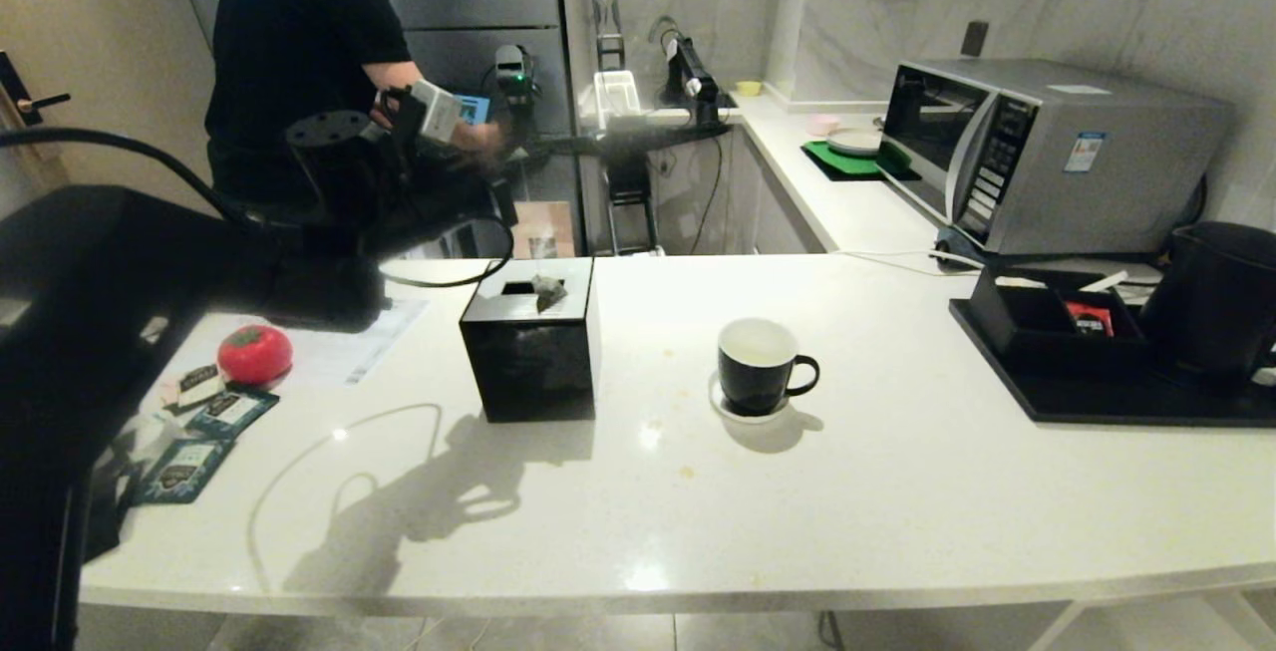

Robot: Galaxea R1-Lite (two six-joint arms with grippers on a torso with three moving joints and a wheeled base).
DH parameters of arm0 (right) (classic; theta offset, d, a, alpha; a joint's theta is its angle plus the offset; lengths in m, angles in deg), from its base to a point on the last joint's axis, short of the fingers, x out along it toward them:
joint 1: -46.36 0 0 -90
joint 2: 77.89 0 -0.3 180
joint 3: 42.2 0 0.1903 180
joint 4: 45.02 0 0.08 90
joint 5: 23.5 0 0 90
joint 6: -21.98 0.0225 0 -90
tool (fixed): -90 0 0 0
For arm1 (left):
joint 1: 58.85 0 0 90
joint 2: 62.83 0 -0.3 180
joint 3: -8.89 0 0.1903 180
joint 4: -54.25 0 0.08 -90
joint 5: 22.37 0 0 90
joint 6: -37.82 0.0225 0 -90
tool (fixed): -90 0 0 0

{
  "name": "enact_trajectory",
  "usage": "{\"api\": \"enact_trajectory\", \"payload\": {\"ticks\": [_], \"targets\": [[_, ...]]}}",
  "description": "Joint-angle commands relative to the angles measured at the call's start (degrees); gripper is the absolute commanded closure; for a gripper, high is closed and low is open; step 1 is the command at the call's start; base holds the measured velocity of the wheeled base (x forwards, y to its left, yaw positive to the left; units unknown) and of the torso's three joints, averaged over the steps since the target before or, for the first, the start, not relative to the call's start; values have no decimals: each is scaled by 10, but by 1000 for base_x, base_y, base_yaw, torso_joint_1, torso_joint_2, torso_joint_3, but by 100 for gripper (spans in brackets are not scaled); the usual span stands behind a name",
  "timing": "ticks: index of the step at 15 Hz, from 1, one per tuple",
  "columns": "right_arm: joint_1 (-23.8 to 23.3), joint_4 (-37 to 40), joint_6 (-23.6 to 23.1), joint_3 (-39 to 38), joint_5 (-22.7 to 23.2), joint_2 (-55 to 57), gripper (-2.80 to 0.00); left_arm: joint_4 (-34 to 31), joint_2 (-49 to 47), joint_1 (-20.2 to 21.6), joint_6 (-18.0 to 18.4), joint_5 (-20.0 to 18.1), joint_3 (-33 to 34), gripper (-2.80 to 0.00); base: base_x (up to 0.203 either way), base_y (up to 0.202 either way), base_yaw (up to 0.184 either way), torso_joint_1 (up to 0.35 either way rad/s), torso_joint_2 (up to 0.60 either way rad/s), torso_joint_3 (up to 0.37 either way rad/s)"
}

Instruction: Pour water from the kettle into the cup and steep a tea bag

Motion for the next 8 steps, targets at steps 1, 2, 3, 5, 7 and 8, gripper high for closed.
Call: {"api": "enact_trajectory", "payload": {"ticks": [1, 2, 3, 5, 7, 8], "targets": [[0, 0, 0, 0, 0, 1, 0, 0, -10, 2, -1, -2, -32, 0, 0, 0, 0, 0, 0, 0], [0, 0, 0, 0, 0, 1, 0, -2, -12, 2, -2, -1, -40, 0, 0, 0, 0, 0, 0, 0], [0, 0, 0, 0, 0, 1, 0, -1, -14, 1, -6, -1, -44, 0, 0, 0, 0, 0, 0, 0], [0, 0, 0, 0, 0, 1, 0, -1, -15, 2, -7, -1, -46, 0, 0, 0, 0, 0, 0, 0], [0, 0, 0, 0, 0, 1, 0, 3, -21, 2, -7, 6, -45, 0, 0, 0, 0, 0, 0, 0], [0, 0, 0, 0, 0, 1, 0, 5, -22, 1, -6, 10, -42, 0, 0, 0, 0, 0, 0, 0]]}}
